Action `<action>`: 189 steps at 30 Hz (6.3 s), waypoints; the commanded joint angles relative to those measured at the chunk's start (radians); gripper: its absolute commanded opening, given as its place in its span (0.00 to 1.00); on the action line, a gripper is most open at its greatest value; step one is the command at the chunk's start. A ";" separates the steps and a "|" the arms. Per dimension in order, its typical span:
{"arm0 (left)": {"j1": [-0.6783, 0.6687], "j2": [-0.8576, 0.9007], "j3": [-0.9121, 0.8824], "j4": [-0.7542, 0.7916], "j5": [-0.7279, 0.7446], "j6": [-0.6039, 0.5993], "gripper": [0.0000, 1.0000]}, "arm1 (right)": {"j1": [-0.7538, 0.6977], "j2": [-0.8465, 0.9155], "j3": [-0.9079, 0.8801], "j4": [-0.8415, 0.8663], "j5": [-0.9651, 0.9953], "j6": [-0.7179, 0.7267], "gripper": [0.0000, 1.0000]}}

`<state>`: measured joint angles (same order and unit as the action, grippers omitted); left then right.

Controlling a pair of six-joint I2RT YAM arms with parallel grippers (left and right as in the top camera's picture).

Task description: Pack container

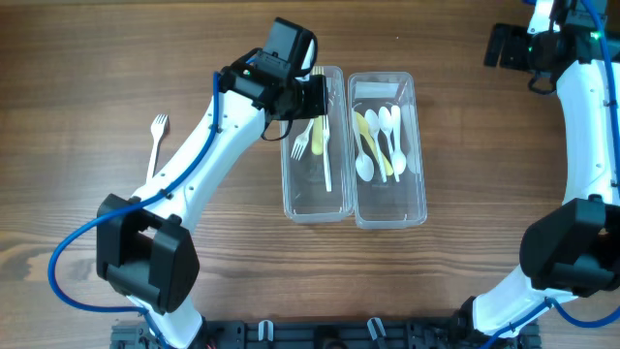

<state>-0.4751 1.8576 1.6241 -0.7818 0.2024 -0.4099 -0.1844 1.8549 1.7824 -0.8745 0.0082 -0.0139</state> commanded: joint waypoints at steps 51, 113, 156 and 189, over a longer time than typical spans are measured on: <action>0.449 0.188 -0.299 0.071 -0.192 0.142 0.62 | 0.003 -0.013 0.010 0.002 0.006 -0.012 1.00; 0.387 -0.091 -0.185 0.160 -0.129 0.177 0.68 | 0.003 -0.013 0.010 0.002 0.006 -0.012 1.00; 0.359 0.356 -0.185 0.395 -0.222 0.406 0.04 | 0.003 -0.013 0.010 0.002 0.006 -0.012 1.00; 0.359 0.187 -0.171 -0.063 -0.166 0.227 0.41 | 0.003 -0.013 0.010 0.002 0.006 -0.012 1.00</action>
<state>-0.1162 2.0949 1.4555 -0.8711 0.0257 -0.1791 -0.1844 1.8549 1.7824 -0.8742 0.0082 -0.0139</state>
